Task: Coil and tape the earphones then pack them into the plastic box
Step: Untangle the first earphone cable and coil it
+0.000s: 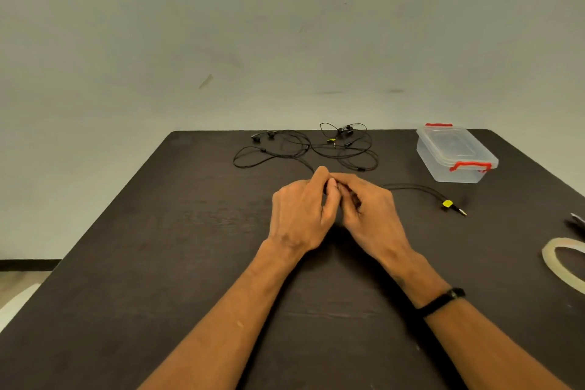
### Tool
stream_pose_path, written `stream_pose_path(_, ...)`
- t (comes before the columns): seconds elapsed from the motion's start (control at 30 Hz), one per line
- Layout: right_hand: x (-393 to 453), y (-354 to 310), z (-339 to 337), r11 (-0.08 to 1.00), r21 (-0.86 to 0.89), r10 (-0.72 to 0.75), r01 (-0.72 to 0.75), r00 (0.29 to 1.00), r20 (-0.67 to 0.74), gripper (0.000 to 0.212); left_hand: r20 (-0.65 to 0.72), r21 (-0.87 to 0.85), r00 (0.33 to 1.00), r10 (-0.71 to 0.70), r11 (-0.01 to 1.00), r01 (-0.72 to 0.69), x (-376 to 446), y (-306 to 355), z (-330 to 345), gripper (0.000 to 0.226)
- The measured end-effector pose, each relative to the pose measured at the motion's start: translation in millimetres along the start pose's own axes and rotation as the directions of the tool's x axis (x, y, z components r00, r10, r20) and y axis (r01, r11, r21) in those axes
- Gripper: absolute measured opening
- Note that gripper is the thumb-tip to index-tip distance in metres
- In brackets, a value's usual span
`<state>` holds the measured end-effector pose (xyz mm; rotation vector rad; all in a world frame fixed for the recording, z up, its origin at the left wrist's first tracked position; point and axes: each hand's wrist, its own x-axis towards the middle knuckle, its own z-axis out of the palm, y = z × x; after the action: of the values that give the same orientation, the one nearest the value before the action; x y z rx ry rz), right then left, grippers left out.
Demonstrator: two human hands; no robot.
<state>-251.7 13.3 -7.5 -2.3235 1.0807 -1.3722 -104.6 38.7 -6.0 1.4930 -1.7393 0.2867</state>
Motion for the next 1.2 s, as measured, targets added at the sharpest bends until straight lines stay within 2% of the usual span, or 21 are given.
stream_pose_path(0.13,-0.4,6.6,1.4,0.996,0.023,0.082,-0.081,0.996,-0.047,0.017,0.0,0.009,1.0,0.024,1.0,-0.024,0.5,1.1,0.7,0.025)
stream_pose_path(0.27,3.1,11.9,-1.7,0.952,0.136,0.294,-0.275,0.944,-0.147,0.014,-0.029,0.036,0.999,0.022,0.999,-0.021,1.6,-0.7,-7.3,0.019)
stream_pose_path(0.33,5.5,13.1,-5.4,0.899,0.234,0.421,-0.371,0.88,-0.219,0.013,-0.023,0.033,0.999,0.026,0.999,-0.026,3.7,-8.7,-13.7,0.019)
stream_pose_path(0.47,12.8,22.5,-12.0,0.761,0.46,0.633,-0.458,0.681,-0.369,0.012,-0.065,0.051,0.998,0.02,0.999,-0.016,10.2,-29.2,-23.9,0.02)
stream_pose_path(0.53,16.6,28.0,-16.2,0.667,0.565,0.73,-0.485,0.575,-0.369,0.012,-0.103,0.06,0.994,0.021,0.998,-0.015,11.5,-33.1,-26.7,0.021)
stream_pose_path(0.6,17.7,33.0,-18.6,0.594,0.615,0.79,-0.518,0.52,-0.326,0.015,-0.13,0.064,0.991,0.038,0.997,-0.03,11.6,-33.4,-28.4,0.02)
stream_pose_path(0.63,16.9,33.0,-18.6,0.605,0.593,0.782,-0.532,0.535,-0.319,0.019,-0.138,0.066,0.989,0.045,0.997,-0.036,11.8,-32.9,-28.9,0.019)
stream_pose_path(0.67,15.3,31.9,-17.7,0.659,0.526,0.74,-0.537,0.587,-0.328,0.025,-0.146,0.072,0.988,0.05,0.997,-0.04,12.4,-31.7,-29.0,0.018)
stream_pose_path(0.73,10.1,22.1,-13.7,0.807,0.344,0.579,-0.48,0.757,-0.303,0.04,-0.152,0.085,0.987,0.053,0.996,-0.041,13.2,-26.5,-28.9,0.019)
stream_pose_path(0.8,4.0,6.5,-6.3,0.908,0.244,0.384,-0.339,0.909,-0.164,0.05,-0.137,0.082,0.988,0.068,0.995,-0.057,12.0,-18.6,-26.3,0.019)
stream_pose_path(0.83,1.5,-0.4,-2.5,0.939,0.223,0.289,-0.264,0.953,-0.09,0.052,-0.119,0.079,0.989,0.085,0.994,-0.076,10.7,-14.8,-24.5,0.02)
stream_pose_path(0.93,-1.4,-10.5,2.7,0.978,0.173,0.115,-0.113,0.993,0.001,0.058,-0.071,0.066,0.992,0.107,0.993,-0.103,6.8,-9.1,-19.0,0.022)
stream_pose_path(1.07,-2.2,-14.2,-1.5,0.989,0.144,0.025,-0.03,0.999,0.039,0.07,-0.056,0.046,0.994,0.094,0.995,-0.091,6.7,-11.3,-18.3,0.021)
stream_pose_path(1.2,-3.2,-18.4,-1.3,0.986,0.167,0.014,-0.023,0.998,0.055,0.087,-0.051,0.026,0.995,0.09,0.996,-0.089,6.4,-12.4,-19.3,0.022)
